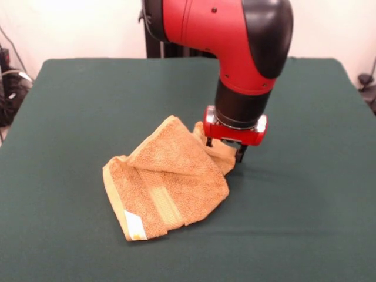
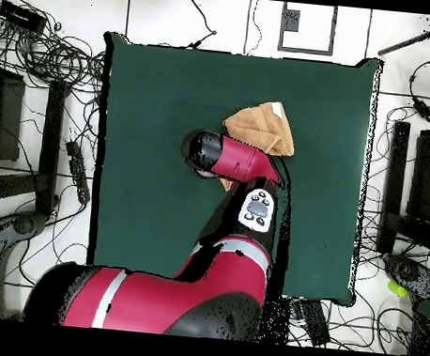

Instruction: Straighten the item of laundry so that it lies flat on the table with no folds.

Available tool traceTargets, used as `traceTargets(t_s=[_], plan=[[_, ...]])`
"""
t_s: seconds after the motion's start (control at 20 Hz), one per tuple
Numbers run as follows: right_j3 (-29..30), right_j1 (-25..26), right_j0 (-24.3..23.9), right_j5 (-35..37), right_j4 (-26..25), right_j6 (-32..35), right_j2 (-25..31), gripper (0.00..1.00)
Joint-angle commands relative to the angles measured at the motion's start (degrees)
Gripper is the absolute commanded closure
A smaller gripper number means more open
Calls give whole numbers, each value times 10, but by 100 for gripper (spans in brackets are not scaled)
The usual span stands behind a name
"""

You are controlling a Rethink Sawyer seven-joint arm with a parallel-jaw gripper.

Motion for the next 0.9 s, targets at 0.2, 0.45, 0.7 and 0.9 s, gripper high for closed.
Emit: traceTargets(t_s=[0.2,0.45,0.7,0.9], plan=[[-112,251,-29,-382,-31,131,40,0],[-129,270,-23,-407,-28,137,24,0],[-109,250,-30,-389,-35,140,44,0],[-63,210,-66,-379,-58,126,106,0]])
